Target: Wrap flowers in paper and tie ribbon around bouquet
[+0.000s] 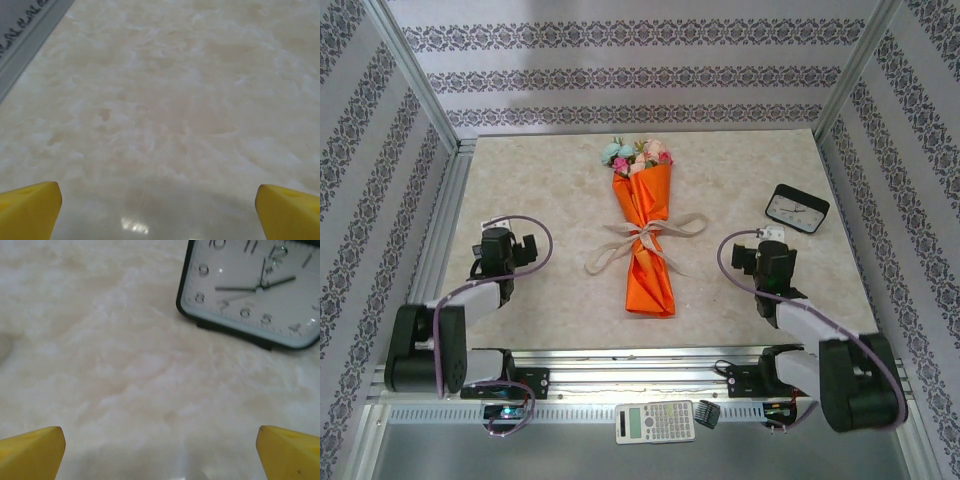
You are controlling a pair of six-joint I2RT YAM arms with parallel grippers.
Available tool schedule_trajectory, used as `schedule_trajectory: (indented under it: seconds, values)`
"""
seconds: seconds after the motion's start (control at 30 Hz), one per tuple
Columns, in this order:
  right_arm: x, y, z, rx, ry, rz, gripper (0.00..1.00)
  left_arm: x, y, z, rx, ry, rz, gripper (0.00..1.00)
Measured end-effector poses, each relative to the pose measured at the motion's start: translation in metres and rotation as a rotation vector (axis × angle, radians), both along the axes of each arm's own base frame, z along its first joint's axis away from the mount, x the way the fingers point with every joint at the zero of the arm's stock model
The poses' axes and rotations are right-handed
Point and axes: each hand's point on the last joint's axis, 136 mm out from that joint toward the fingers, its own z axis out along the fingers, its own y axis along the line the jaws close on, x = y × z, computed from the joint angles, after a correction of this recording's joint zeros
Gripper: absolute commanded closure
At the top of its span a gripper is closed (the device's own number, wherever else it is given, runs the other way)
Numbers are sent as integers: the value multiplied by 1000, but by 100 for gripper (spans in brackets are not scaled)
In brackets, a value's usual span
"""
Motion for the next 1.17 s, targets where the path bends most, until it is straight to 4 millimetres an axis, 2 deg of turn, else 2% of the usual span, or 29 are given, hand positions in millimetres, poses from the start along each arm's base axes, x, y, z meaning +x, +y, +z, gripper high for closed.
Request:
schedule_trajectory:
  seconds: [0.1,0.27,0.33,0.37,0.47,0.63,1.17]
  values:
    - [20,-5,3,24,-60,13,2,14,-6,-5,-25,-26,-38,1]
    - [42,-4,0,63,-139,60,2,35,-22,4,-39,-139,-153,1]
    - [45,0,-4,74,-149,84,2,37,-27,3,-36,-199,-181,1]
    - [45,2,-5,78,-144,94,2,32,-27,-3,-37,-191,-181,1]
    - [50,4,3,80,-173,102,2,28,-29,-10,-41,-175,-190,1]
    - [68,10,23,48,-208,105,2,43,-31,8,-33,-231,-209,1]
    - [69,11,21,29,-191,96,2,43,-31,10,-21,-234,-217,1]
